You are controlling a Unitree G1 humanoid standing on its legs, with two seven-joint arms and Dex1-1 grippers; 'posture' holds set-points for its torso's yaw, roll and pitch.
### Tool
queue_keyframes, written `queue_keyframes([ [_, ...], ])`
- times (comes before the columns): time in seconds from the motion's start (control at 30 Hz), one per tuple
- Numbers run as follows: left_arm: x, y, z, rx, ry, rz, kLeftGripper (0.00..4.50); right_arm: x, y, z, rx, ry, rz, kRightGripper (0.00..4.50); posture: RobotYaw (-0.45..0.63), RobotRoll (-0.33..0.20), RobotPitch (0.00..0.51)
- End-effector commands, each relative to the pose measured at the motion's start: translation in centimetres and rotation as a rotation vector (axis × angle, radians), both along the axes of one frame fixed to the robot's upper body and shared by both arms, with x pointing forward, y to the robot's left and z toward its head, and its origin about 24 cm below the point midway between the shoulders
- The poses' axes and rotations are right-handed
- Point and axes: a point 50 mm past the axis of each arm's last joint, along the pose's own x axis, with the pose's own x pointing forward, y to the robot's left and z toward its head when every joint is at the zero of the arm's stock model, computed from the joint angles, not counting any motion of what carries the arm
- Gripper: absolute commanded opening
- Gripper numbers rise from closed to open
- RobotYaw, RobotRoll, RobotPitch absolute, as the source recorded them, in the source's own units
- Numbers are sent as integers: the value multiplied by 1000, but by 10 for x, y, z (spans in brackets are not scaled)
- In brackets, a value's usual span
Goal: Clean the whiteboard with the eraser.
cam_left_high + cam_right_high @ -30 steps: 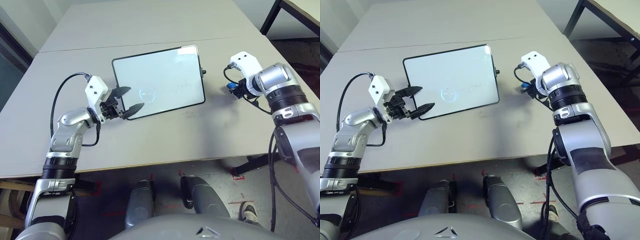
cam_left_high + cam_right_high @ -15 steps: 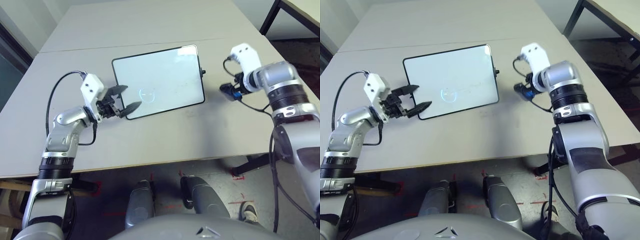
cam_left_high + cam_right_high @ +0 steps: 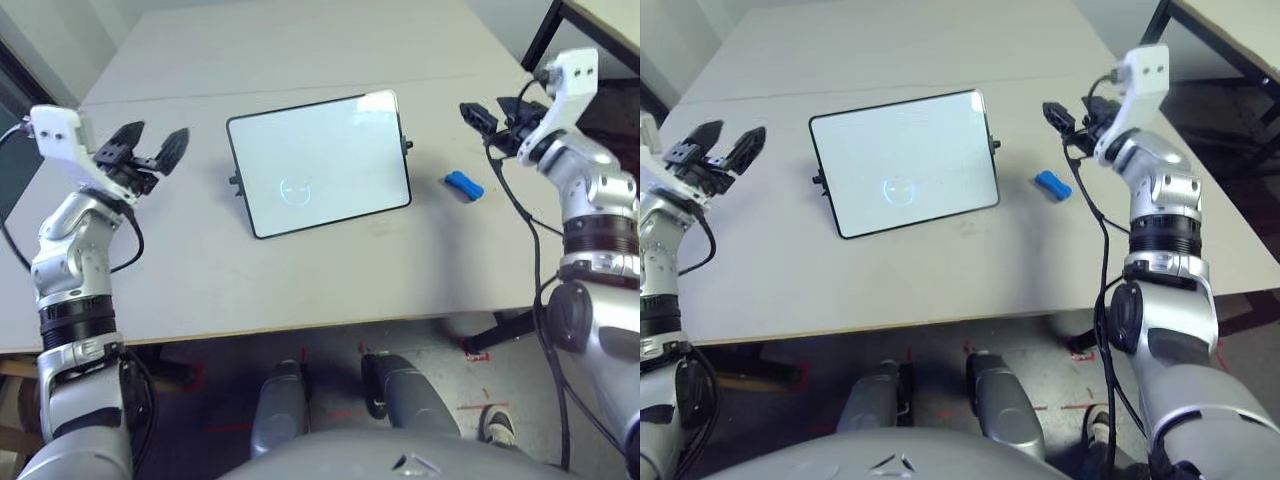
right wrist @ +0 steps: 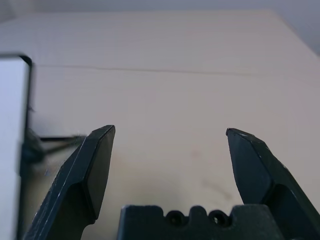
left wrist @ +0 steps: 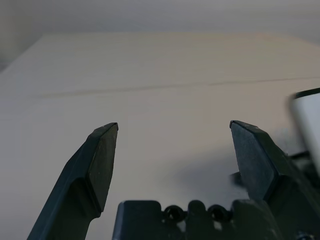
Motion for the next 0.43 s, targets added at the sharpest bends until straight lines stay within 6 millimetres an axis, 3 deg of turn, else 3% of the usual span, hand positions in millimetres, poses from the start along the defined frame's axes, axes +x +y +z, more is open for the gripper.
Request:
queue_keyframes([
  [0.03,-4,19,-4,0,18,97,4500,-9,-12,-10,13,-47,-39,4462,-81,0,175],
  [0.43,-4,27,-13,6,39,146,4500,-19,-29,-24,0,-66,-131,4462,-89,0,171],
])
